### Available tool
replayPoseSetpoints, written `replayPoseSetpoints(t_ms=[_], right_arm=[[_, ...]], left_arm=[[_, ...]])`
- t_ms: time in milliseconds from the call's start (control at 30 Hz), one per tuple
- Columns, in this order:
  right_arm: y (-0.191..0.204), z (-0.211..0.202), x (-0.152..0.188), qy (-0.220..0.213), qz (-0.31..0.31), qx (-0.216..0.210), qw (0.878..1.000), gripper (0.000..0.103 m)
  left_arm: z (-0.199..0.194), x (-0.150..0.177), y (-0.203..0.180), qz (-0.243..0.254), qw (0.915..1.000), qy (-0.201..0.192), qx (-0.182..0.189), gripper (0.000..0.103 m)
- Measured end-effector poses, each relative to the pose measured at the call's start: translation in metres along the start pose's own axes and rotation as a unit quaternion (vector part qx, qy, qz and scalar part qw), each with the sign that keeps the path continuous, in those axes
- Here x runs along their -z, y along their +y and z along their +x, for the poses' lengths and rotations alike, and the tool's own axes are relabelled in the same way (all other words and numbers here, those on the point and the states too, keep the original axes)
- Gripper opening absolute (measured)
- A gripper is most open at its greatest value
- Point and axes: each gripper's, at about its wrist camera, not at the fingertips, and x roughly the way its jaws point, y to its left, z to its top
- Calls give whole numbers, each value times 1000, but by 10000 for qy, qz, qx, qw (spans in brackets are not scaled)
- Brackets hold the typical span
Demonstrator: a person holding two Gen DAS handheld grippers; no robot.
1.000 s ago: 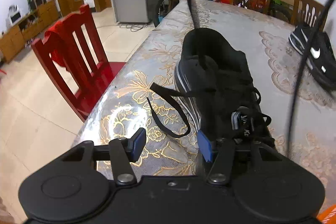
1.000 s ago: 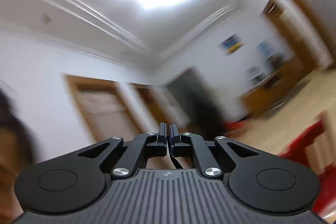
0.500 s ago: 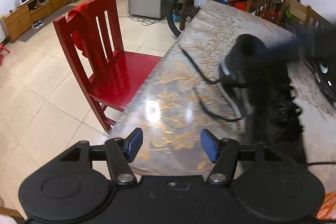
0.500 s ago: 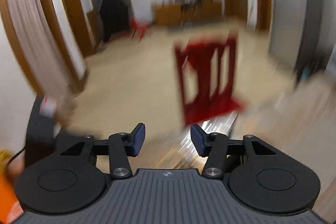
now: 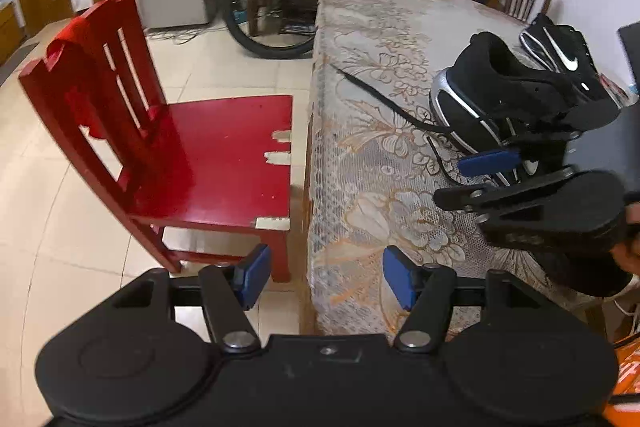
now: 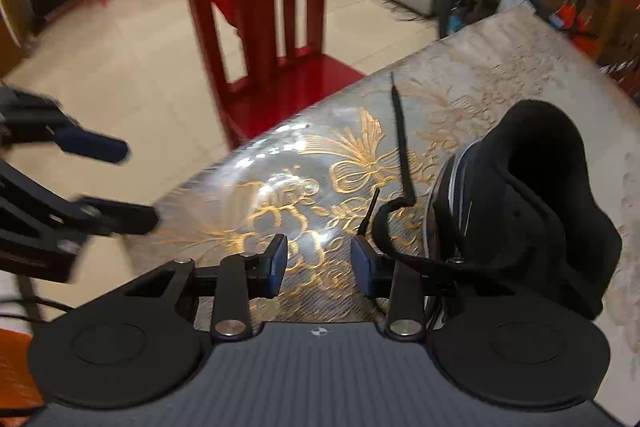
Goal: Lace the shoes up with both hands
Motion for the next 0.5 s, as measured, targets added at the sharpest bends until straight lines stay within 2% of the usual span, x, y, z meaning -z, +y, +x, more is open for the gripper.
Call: replayPoseSetpoints(t_ms=[67,333,400,467,500], right_arm=[[-3,3,2,-35,95,155,9998,33],[-17,13,8,-177,474,775,9957,30],[-16,12,11,-208,391,803,9958,23],[-14,11,13,-237,254,793,9962,3],[-14,8,15,-246,225,759,9966,3]], left_arm=[[1,-3,3,77,10000,-9,38,59],[3,-14,12,340,9994,20,78,60],[3,-16,13,362,9993,11,93,60],[4,-20,12,432,9990,-16,74,60],[5,-23,11,485,9988,-46,68,60]])
